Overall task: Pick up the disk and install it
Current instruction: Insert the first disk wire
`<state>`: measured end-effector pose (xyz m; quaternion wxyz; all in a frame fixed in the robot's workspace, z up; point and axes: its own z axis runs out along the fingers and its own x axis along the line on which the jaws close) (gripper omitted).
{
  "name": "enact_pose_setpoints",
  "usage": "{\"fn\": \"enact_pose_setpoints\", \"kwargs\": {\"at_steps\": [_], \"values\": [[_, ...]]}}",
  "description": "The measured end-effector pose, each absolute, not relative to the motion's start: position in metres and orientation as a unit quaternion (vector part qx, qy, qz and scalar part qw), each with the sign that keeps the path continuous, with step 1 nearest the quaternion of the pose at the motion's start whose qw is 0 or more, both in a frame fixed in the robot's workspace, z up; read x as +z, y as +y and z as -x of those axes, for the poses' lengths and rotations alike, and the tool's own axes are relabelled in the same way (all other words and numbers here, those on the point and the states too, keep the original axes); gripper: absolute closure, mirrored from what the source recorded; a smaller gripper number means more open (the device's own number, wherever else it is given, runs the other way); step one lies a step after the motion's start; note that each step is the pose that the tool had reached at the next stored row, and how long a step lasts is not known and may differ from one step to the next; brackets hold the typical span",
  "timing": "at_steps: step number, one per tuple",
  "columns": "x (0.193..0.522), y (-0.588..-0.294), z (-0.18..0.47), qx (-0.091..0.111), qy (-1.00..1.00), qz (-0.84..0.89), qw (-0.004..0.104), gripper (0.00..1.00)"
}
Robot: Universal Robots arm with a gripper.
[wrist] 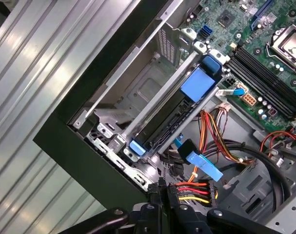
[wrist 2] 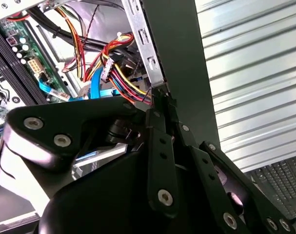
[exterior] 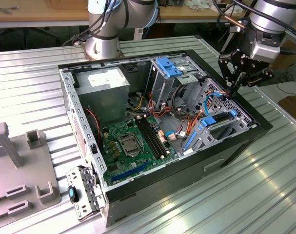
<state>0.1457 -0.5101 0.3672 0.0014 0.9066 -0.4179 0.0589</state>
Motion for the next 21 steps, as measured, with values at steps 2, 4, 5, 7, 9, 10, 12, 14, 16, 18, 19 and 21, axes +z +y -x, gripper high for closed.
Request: {"fn": "enact_pose_setpoints", "kwargs": {"at_steps": [2,4,5,7,9,10,12,14,16,18,19,21], "values": [[0.3669,-0.5101,-0.1456,0.059,-0.434,-0.899,0.003,0.84],[0.3665,-0.5101,-0.1457,0.059,-0.45,-0.891,0.004,0.84],[0.3663,-0.5101,-0.1457,0.059,-0.456,-0.888,0.005,0.84],[0.3657,-0.5101,-0.1456,0.059,-0.476,-0.878,0.006,0.84],[0.3651,-0.5101,-0.1457,0.059,-0.492,-0.869,0.008,0.84],[0.3648,-0.5101,-0.1457,0.059,-0.504,-0.862,0.009,0.84],[0.3643,-0.5101,-0.1457,0.059,-0.519,-0.853,0.01,0.84],[0.3636,-0.5101,-0.1457,0.06,-0.53,-0.846,0.012,0.84],[0.363,-0.5101,-0.1456,0.06,-0.539,-0.84,0.013,0.84],[0.3624,-0.5101,-0.1449,0.06,-0.55,-0.833,0.014,0.84],[0.3622,-0.5101,-0.1444,0.06,-0.553,-0.831,0.014,0.84],[0.3615,-0.5101,-0.1434,0.06,-0.561,-0.826,0.016,0.84]]}}
